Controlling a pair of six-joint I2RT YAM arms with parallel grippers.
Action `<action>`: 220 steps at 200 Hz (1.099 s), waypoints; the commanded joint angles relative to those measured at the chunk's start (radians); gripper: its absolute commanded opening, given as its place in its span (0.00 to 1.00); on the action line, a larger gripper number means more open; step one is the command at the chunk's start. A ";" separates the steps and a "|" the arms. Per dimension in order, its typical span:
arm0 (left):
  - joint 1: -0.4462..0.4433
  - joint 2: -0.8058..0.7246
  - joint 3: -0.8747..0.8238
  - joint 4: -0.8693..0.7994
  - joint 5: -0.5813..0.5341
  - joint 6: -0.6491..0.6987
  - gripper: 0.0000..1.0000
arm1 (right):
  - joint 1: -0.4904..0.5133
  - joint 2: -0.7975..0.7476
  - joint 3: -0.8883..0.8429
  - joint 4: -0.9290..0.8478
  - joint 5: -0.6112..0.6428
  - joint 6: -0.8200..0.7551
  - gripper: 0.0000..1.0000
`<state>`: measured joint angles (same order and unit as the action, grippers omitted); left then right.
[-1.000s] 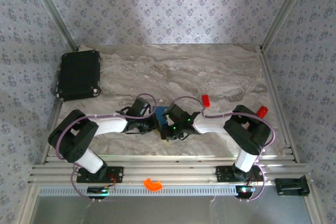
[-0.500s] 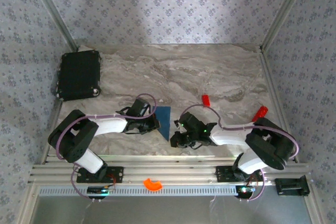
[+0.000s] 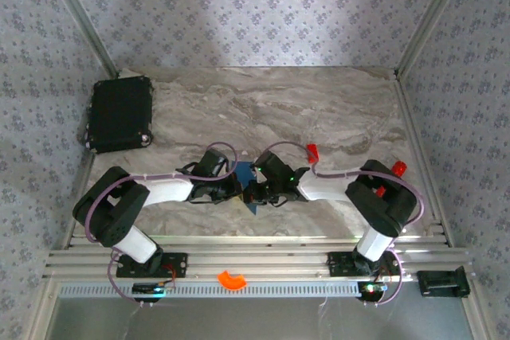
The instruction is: Fold a paper plane with a square sheet of paper (pick it up from the middle)
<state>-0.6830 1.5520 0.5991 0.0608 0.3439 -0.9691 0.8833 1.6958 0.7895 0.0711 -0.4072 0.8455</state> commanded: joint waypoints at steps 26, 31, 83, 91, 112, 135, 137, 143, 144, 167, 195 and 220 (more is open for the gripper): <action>-0.002 -0.026 0.021 -0.102 -0.060 0.039 0.03 | -0.013 0.007 -0.132 -0.026 0.015 0.028 0.00; -0.002 -0.042 0.028 -0.102 -0.055 0.043 0.04 | -0.013 0.004 -0.143 -0.018 0.015 0.034 0.00; -0.029 -0.143 0.060 -0.087 -0.040 0.018 0.09 | -0.021 0.007 -0.151 0.002 0.023 0.057 0.00; -0.037 -0.135 0.050 -0.062 -0.032 0.003 0.08 | -0.022 0.011 -0.151 0.007 0.022 0.060 0.00; -0.056 -0.091 0.023 0.004 -0.019 -0.030 0.07 | -0.023 0.010 -0.156 0.010 0.019 0.061 0.00; -0.056 -0.040 -0.003 0.055 -0.021 -0.043 0.05 | -0.029 0.003 -0.164 0.006 0.020 0.059 0.00; -0.054 -0.038 -0.005 0.056 -0.024 -0.042 0.05 | -0.030 0.001 -0.165 0.006 0.020 0.058 0.00; -0.050 -0.030 -0.011 0.060 -0.026 -0.037 0.05 | -0.031 -0.001 -0.167 0.005 0.022 0.057 0.00; -0.049 -0.030 -0.012 0.061 -0.027 -0.036 0.05 | -0.032 -0.001 -0.168 0.004 0.022 0.058 0.00; -0.006 -0.004 -0.044 0.077 -0.024 -0.015 0.04 | -0.039 -0.007 -0.176 0.003 0.024 0.056 0.00; 0.075 -0.002 -0.074 0.074 -0.007 0.006 0.04 | -0.039 -0.020 -0.183 -0.002 0.031 0.049 0.00; 0.137 -0.014 -0.066 0.017 -0.004 0.049 0.02 | -0.039 -0.020 -0.191 0.014 0.028 0.049 0.00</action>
<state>-0.6098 1.5356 0.5468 0.1379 0.3897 -0.9771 0.8528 1.6661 0.6483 0.2081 -0.4232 0.8948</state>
